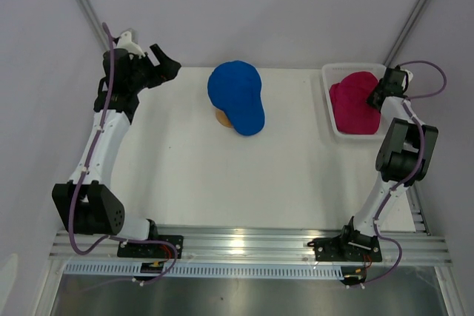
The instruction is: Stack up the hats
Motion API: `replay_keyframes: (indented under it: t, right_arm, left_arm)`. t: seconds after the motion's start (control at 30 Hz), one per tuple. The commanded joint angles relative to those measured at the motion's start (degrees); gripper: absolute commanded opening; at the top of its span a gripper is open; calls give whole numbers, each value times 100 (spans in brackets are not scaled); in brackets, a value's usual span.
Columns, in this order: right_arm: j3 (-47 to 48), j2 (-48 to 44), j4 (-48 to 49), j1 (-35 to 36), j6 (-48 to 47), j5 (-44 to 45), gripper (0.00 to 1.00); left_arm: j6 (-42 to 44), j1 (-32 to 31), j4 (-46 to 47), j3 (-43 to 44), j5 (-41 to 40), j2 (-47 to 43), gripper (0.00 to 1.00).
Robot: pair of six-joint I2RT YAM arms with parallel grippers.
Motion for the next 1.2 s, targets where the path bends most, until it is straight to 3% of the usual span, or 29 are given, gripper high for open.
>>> replay_keyframes:
  t: [0.0, 0.03, 0.07, 0.1, 0.3, 0.43, 0.57, 0.7, 0.87, 1.07, 1.17]
  right_arm:
    - [509, 11, 224, -82, -143, -321, 29]
    - [562, -24, 224, -100, -151, -400, 20]
    - [571, -77, 224, -100, -152, -514, 1]
    - [571, -234, 198, -100, -152, -550, 0]
    - [378, -1376, 329, -109, -301, -1463, 0]
    - [264, -2395, 628, -74, -336, -2595, 0]
    - [457, -2740, 453, 120, -485, -3274, 0]
    - [571, -2916, 663, 365, -22, -4020, 0]
    - [1115, -2784, 989, 1331, 411, -4795, 0]
    - [2828, -1512, 523, 2834, 560, -5603, 0]
    - [3521, -817, 233, 3353, 412, -5569, 0]
  left_arm:
    - [166, -1, -14, -21, 11, -228, 91]
    - [148, -1, -14, -30, 29, -219, 91]
    - [131, -1, -6, -12, 72, -219, 91]
    - [113, -1, -6, -3, 116, -202, 91]
    - [69, -1, -23, 304, 669, -140, 91]
    - [8, -1, 47, 357, 951, -166, 91]
    - [-1, -1, 73, 313, 1154, -219, 91]
    - [43, -1, 38, 313, 1215, -290, 91]
    - [60, -1, 100, 138, 1259, -430, 92]
    - [113, -1, 170, -188, 804, -711, 92]
    - [113, 209, 275, -354, 793, -869, 92]
